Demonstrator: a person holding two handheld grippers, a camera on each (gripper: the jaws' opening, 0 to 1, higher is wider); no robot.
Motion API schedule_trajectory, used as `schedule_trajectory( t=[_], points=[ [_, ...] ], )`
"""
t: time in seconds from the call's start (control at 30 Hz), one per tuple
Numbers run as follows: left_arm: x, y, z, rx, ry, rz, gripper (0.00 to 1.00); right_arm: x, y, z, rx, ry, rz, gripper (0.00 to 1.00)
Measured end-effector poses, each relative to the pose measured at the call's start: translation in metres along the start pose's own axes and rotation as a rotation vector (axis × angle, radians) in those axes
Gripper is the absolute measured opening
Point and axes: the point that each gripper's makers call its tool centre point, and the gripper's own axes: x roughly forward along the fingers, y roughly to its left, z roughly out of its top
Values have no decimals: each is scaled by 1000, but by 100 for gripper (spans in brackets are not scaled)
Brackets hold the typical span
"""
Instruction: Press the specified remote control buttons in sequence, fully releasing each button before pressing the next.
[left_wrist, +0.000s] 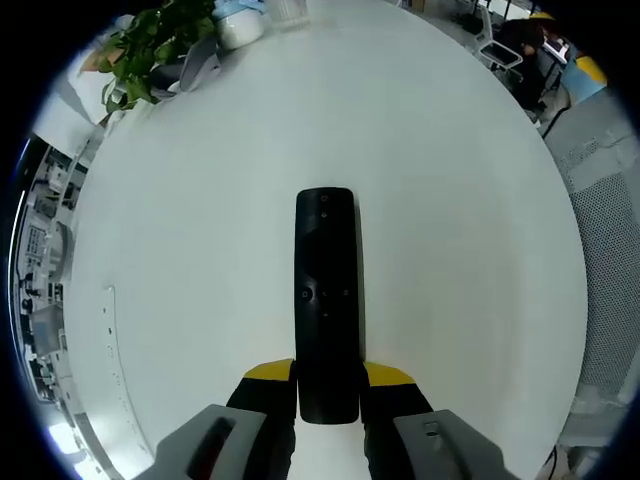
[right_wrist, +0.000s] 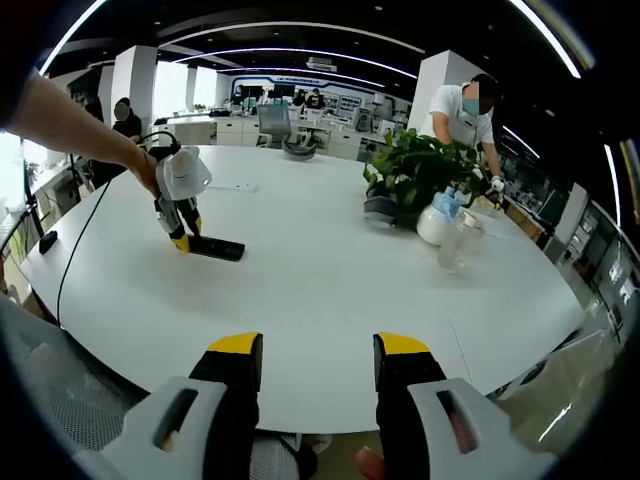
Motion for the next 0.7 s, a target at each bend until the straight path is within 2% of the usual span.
schedule_trajectory(
  t=[0.27, 0.47, 0.7],
  points=[
    [0, -10, 0, 30, 19, 13, 24, 0, 0, 0, -1, 0, 2, 46],
    [-2, -19, -3, -18, -3, -2, 24, 0, 2, -1, -10, 5, 8, 46],
    [-2, -32, -1, 34, 28, 8, 24, -1, 3, -1, -14, 8, 9, 46]
  ],
)
